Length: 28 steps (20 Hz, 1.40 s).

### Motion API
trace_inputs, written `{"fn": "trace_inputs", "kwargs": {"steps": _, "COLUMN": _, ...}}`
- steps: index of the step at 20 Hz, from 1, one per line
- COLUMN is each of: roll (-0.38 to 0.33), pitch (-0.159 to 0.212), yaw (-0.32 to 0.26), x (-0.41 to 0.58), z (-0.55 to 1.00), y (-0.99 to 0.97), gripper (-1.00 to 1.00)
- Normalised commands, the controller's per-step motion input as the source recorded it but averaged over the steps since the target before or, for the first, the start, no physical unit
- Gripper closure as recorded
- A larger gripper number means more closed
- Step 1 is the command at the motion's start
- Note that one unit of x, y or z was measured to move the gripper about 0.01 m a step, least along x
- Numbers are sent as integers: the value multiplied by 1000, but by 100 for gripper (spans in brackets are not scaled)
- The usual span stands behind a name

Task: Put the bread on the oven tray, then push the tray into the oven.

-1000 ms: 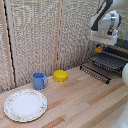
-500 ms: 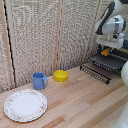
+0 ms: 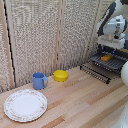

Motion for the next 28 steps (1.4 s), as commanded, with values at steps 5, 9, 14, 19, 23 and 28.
{"fn": "trace_inputs", "kwargs": {"steps": 5, "roll": -109, "pitch": -43, "yaw": -85, "x": -255, "z": 209, "y": 473, "gripper": -100}}
{"fn": "trace_inputs", "kwargs": {"steps": 9, "roll": -104, "pitch": 0, "yaw": -4, "x": -496, "z": 584, "y": 692, "gripper": -100}}
{"fn": "trace_inputs", "kwargs": {"steps": 14, "roll": -80, "pitch": 21, "yaw": 0, "x": -542, "z": 502, "y": 715, "gripper": -100}}
{"fn": "trace_inputs", "kwargs": {"steps": 19, "roll": -118, "pitch": 39, "yaw": 0, "x": -340, "z": 201, "y": 793, "gripper": -100}}
{"fn": "trace_inputs", "kwargs": {"steps": 23, "roll": -291, "pitch": 45, "yaw": 47, "x": 0, "z": -110, "y": 501, "gripper": -100}}
{"fn": "trace_inputs", "kwargs": {"steps": 28, "roll": -302, "pitch": 114, "yaw": 220, "x": 15, "z": -277, "y": 55, "gripper": -100}}
